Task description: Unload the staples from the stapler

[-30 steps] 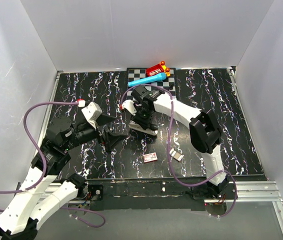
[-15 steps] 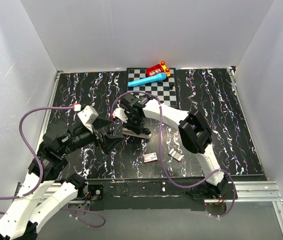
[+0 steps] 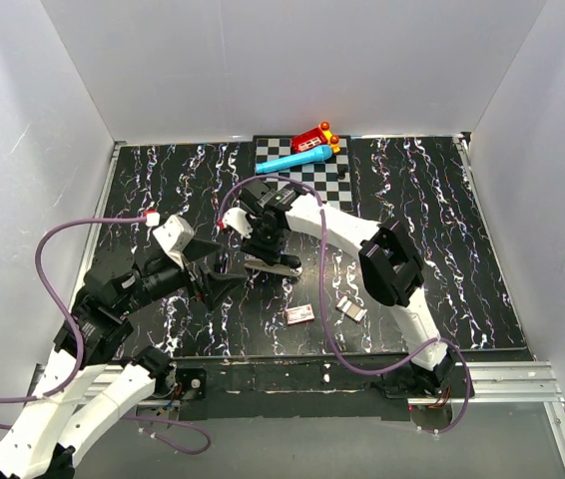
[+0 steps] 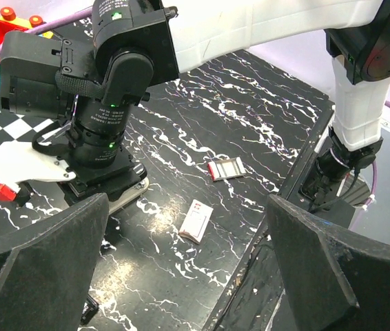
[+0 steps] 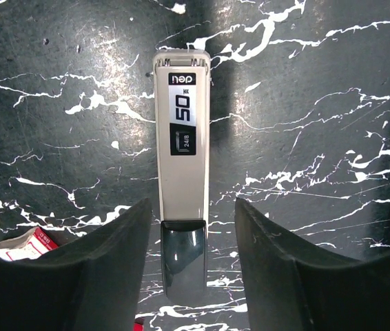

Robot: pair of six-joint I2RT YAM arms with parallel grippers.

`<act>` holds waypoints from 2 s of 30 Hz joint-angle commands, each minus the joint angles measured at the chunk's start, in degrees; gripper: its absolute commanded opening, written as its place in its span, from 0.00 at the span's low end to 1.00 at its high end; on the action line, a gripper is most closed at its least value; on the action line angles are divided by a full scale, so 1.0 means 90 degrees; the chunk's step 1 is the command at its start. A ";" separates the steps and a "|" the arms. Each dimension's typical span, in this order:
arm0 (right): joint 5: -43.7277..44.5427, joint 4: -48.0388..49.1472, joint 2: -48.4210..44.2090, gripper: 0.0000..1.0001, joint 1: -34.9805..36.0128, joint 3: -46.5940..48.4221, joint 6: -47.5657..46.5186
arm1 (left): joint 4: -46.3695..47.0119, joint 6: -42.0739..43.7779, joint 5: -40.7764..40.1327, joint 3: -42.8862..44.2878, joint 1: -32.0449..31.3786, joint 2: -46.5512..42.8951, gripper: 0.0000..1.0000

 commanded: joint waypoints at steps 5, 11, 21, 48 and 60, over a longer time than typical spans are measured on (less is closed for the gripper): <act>0.0300 0.0156 -0.1382 0.63 -0.0056 -0.0136 0.0355 | -0.0067 0.0331 0.0055 0.0180 -0.0045 -0.0129 0.98; 0.1110 0.0712 -0.3033 0.72 -0.0300 -0.1473 0.1165 | -0.0048 0.0565 -0.0209 0.0327 -0.0045 0.0427 0.98; 0.2586 0.1202 -0.5309 0.89 -0.0603 -0.3320 0.2796 | 0.0489 0.2049 -0.0053 0.0424 -0.0045 0.1939 0.98; 0.0721 0.1543 -0.7713 0.92 -0.0584 -0.5352 0.3734 | 0.1308 0.5419 0.1071 0.0914 -0.0093 0.6160 0.98; 0.0272 0.1807 -0.7645 0.93 -0.0574 -0.5577 0.3676 | 0.1368 0.5820 0.0875 0.1303 -0.0142 0.7127 0.98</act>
